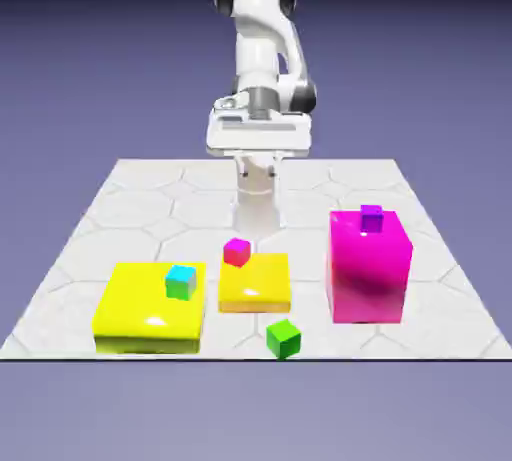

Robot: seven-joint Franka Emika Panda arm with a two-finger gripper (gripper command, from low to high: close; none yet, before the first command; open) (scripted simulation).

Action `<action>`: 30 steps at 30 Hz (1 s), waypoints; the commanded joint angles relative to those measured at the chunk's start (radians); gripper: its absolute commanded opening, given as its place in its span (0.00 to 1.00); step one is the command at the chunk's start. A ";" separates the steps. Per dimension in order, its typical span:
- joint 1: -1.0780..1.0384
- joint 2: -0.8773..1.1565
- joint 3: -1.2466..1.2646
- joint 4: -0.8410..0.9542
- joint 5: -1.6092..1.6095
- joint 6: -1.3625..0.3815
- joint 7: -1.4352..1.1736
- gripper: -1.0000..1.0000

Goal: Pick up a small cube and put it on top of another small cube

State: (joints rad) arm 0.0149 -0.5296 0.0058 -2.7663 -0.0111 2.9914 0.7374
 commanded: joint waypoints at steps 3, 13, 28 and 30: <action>0.007 0.100 0.014 0.109 -0.028 -0.113 -0.009 0.50; 0.031 0.435 0.063 0.471 -0.120 -0.491 -0.039 0.50; 0.066 0.937 0.135 1.015 -0.258 -1.058 -0.085 0.50; 0.071 1.004 0.145 1.087 -0.276 -1.134 -0.091 0.50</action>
State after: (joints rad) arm 0.0860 0.4746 0.1506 -1.6791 -0.2873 1.8575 0.6467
